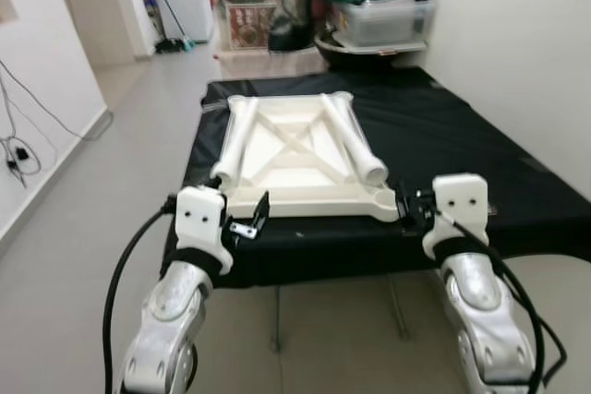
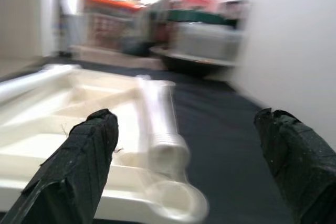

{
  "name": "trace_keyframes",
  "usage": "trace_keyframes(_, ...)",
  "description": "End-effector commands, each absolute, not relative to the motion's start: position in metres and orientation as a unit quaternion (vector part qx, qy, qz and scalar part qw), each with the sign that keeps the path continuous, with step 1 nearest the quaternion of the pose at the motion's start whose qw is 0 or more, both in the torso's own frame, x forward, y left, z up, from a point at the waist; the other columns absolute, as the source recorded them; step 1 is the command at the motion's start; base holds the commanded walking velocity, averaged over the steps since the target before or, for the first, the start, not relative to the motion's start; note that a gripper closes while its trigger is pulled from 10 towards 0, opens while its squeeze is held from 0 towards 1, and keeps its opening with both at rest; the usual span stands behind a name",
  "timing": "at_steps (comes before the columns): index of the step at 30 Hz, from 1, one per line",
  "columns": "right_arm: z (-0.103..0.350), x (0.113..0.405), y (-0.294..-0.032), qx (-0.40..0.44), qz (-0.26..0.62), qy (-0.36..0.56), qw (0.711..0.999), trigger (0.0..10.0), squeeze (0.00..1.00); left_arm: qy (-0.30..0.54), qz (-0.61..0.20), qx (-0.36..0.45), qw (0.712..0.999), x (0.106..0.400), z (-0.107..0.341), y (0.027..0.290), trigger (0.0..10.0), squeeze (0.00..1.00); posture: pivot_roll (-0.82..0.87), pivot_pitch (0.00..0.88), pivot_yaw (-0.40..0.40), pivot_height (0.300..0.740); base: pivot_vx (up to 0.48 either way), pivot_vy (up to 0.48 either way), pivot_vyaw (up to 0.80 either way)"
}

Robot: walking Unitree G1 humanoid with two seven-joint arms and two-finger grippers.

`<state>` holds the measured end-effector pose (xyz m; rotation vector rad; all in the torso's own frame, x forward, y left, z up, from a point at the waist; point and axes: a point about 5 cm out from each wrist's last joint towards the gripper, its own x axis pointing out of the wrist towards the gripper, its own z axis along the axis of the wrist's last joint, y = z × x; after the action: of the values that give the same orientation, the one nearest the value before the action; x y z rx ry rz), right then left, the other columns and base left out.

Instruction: Building children table

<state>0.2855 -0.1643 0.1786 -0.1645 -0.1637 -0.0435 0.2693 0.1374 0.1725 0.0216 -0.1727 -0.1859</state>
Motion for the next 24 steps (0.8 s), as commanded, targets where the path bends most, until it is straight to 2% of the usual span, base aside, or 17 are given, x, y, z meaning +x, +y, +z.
trace_keyframes(1, 0.1748, 0.2855, -0.1741, -0.074, -0.036, -0.068, 0.994, 10.0, 0.0, -0.084, -0.097, 0.013, 0.992, 0.2705, 0.1712, 0.1344, 10.0, 0.0, 0.05, 0.0, -0.03, 0.74, 0.296, 0.0, 0.0)
trace_keyframes(24, 0.1717, 0.2859, -0.1675, -0.07, -0.012, -0.067, 0.995, 10.0, 0.0, -0.081, -0.095, 0.018, 0.992, 0.2704, 0.1702, 0.137, 10.0, 0.0, 0.06, 0.0, -0.025, 0.74, 0.299, 0.0, 0.0)
